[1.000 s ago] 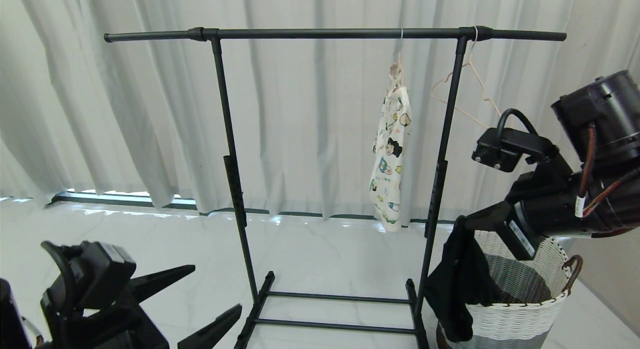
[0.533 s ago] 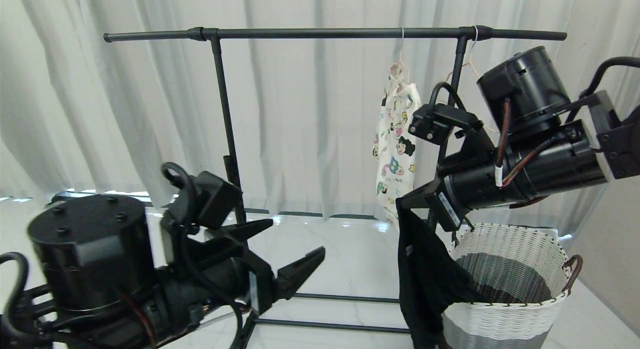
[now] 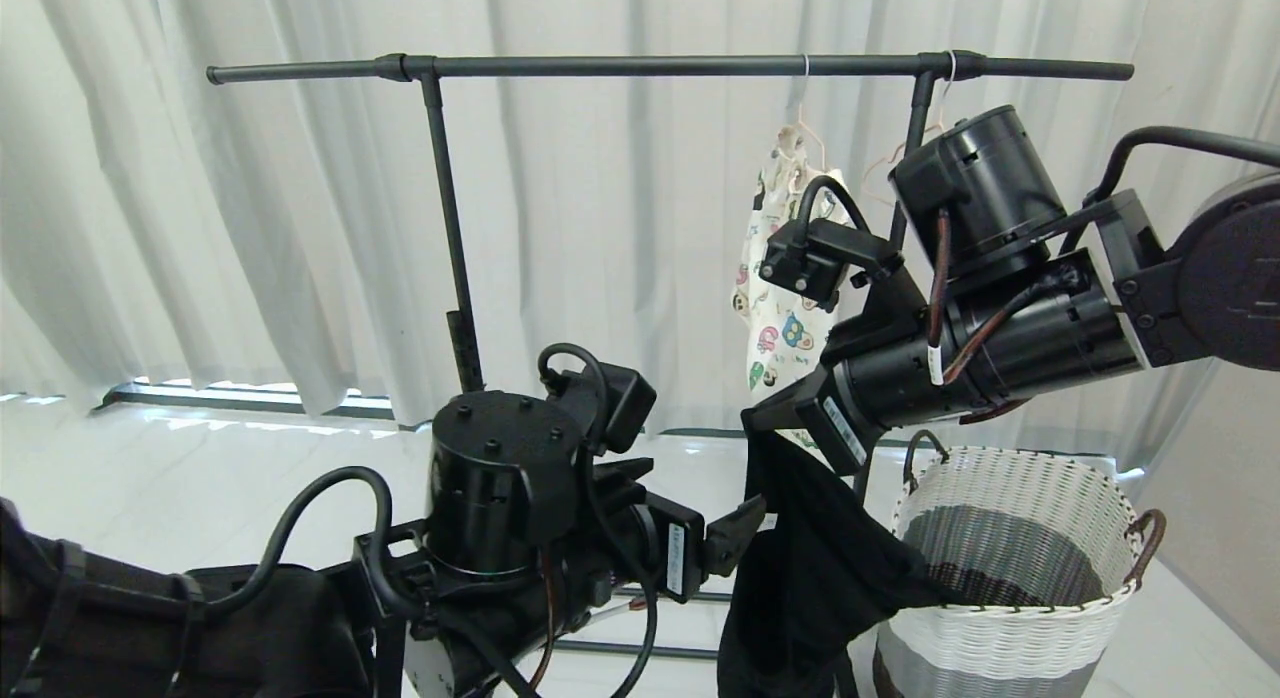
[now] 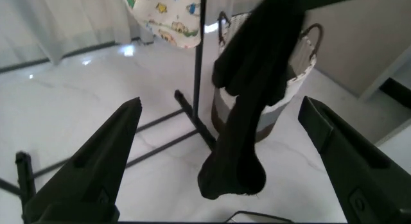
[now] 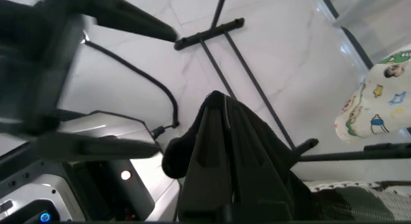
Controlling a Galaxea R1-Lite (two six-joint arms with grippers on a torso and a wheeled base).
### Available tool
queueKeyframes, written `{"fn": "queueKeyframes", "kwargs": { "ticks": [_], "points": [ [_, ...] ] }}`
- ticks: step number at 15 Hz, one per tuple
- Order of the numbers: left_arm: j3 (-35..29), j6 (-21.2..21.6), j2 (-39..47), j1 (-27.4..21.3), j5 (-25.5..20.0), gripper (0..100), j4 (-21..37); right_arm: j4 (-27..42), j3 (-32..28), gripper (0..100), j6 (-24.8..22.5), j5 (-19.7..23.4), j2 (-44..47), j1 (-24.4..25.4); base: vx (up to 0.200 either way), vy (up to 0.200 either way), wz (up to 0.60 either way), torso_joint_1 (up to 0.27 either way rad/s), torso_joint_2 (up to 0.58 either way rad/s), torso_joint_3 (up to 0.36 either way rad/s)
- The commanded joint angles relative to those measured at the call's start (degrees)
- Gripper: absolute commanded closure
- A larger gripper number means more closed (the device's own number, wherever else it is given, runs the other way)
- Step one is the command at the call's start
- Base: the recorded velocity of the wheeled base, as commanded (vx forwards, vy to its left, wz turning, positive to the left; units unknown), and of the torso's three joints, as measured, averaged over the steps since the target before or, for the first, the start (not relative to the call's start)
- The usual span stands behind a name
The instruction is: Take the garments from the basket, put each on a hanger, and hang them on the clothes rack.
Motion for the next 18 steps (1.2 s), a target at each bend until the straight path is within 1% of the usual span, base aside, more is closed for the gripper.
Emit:
{"fn": "queueKeyframes", "kwargs": {
  "ticks": [1, 3, 6, 9, 11, 13, 16, 17, 18],
  "points": [
    [-0.09, -0.37, 3.21, 0.37, 0.15, 0, -0.02, -0.03, -0.02, 100, -0.04, 0.04, -0.04, 1.25, 0.0, 0.0, 0.0, 0.0, 0.0, 0.0],
    [-0.27, -0.46, 5.23, 1.42, 0.24, 0, -0.02, -0.03, -0.11, 100, -0.04, 0.83, -0.48, 1.86, 0.0, 0.0, 0.0, 0.0, 0.0, 0.0],
    [-0.27, -0.37, 8.48, 1.42, -0.03, 0, -0.02, -0.03, -0.11, 100, -0.04, 0.83, -1.53, 2.57, 0.0, 0.0, 0.0, 0.0, 0.0, 0.0],
    [0.53, -0.19, 10.33, 1.25, -2.58, 0, -0.02, 0.05, -0.02, 100, 0.05, 0.83, -2.41, 2.48, 0.0, 0.0, 0.0, 0.0, 0.0, 0.0],
    [2.46, 0.16, 10.94, 1.51, -3.1, 0, -0.02, 0.05, 0.07, 100, 0.14, 0.83, -2.94, 2.48, 0.0, 0.0, 0.0, 0.0, 0.0, 0.0],
    [6.24, 0.16, 11.12, 1.51, -3.02, 0, -0.02, 0.05, 0.15, 100, 0.14, 0.83, -3.02, 2.48, 0.0, 0.0, 0.0, 0.0, 0.0, 0.0],
    [6.41, 0.07, 11.12, 1.51, -2.93, 0, -0.11, 0.05, 0.24, 100, 0.14, 0.83, -3.02, 2.57, 0.0, 0.0, 0.0, 0.0, 0.0, 0.0],
    [6.41, 0.07, 11.12, 1.51, -2.84, 100, -0.11, -0.03, 0.15, 100, 0.14, 0.83, -3.02, 2.48, 0.0, 0.0, 0.0, 0.0, 0.0, 0.0],
    [6.41, 0.07, 11.21, 1.51, -2.66, 100, -0.11, 0.05, 0.24, 100, 0.14, 0.83, -3.02, 2.48, 0.0, 0.0, 0.0, 0.0, 0.0, 0.0]
  ]
}}
